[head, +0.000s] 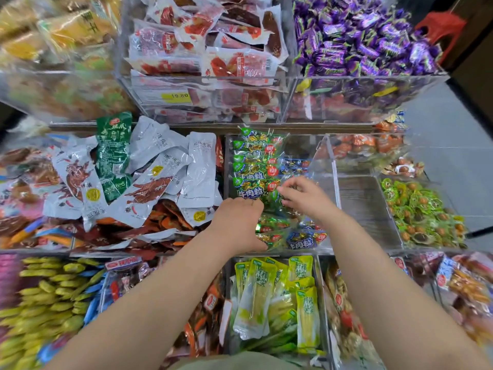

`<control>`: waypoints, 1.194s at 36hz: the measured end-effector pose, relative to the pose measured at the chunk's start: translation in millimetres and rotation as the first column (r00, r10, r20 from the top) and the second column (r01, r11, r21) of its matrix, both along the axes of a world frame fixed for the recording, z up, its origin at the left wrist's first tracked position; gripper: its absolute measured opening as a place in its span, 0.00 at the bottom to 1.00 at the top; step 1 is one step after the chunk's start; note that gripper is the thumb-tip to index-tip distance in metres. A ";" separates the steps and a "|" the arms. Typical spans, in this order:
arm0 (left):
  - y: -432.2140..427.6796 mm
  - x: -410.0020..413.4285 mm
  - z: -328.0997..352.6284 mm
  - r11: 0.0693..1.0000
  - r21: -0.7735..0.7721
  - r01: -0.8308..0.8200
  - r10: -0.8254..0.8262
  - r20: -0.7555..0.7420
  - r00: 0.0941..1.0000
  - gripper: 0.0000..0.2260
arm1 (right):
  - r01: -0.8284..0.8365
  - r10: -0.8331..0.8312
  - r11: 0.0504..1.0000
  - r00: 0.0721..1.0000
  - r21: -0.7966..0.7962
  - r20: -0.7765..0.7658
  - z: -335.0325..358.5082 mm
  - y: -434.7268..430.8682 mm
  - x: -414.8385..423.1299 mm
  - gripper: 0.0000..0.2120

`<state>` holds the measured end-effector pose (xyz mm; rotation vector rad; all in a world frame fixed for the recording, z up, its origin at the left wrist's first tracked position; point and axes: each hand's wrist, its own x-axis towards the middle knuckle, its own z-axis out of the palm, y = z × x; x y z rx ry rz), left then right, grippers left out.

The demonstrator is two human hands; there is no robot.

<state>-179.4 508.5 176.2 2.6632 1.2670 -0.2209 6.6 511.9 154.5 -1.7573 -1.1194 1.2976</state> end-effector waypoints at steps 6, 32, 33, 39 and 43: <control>0.3 2.5 7.8 0.995 -0.099 0.023 -0.037 -0.139 0.990 0.36 | -0.200 0.215 0.976 0.810 -0.088 0.546 -18.1 22.5 32.6 0.36; -4.1 -1.5 -13.5 0.991 0.112 -0.071 0.062 0.082 0.995 0.40 | -0.029 0.043 0.992 0.993 0.126 -0.110 -14.2 -2.7 -13.5 0.11; -6.6 -3.4 -13.4 0.983 0.154 -0.098 0.081 0.114 0.990 0.42 | -0.063 0.072 0.993 0.993 0.099 -0.097 -19.3 -3.3 -19.5 0.11; 0.2 -1.2 -12.7 0.988 0.157 -0.007 -0.001 0.050 0.999 0.57 | -0.326 0.335 0.939 0.939 -0.107 0.075 -23.1 9.6 -24.7 0.15; 9.6 5.8 -16.6 0.998 0.038 0.054 -0.051 -0.063 0.997 0.57 | -0.398 0.415 0.908 0.896 -0.130 0.155 -8.7 13.0 -20.1 0.15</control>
